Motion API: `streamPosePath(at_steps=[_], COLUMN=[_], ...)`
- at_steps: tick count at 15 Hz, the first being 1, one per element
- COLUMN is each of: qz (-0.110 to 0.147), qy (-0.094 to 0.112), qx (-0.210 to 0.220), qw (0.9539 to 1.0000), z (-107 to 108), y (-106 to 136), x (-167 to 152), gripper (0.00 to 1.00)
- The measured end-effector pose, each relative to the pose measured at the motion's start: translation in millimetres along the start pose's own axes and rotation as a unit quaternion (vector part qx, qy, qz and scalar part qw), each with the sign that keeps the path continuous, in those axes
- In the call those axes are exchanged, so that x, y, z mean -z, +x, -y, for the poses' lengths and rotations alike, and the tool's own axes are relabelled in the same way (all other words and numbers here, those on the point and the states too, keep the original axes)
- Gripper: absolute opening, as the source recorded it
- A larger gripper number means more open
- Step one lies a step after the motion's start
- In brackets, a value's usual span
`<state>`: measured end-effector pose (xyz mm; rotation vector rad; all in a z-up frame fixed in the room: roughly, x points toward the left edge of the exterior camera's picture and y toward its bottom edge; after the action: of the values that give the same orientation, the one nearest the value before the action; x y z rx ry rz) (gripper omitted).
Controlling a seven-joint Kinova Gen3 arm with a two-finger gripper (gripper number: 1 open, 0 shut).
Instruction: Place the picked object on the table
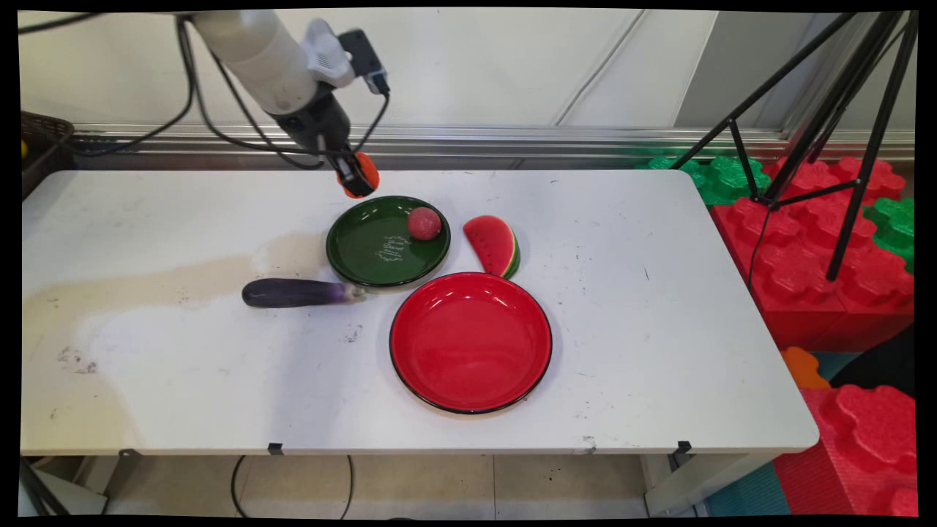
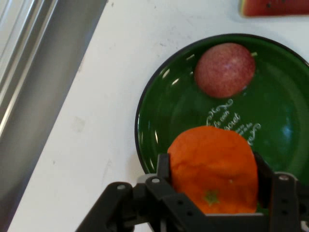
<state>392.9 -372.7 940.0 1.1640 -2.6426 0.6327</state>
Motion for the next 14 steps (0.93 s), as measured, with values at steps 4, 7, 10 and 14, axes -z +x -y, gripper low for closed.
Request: streamPosePath(at_steps=[4,7,10,14], qz=[-0.011,-0.012,-0.007,0.008], qy=[0.008,0.011,0.012,0.013], qx=[0.002,0.005,0.003,-0.003], qw=[0.9999,0.9999,0.9999,0.9999], z=[-16.4,-31.3,-44.9,-69.4], y=[-21.0,-40.6,-57.3,-82.3], x=[38.5,61.7,77.4,95.2], gripper=[0.0,0.0,0.0,0.0])
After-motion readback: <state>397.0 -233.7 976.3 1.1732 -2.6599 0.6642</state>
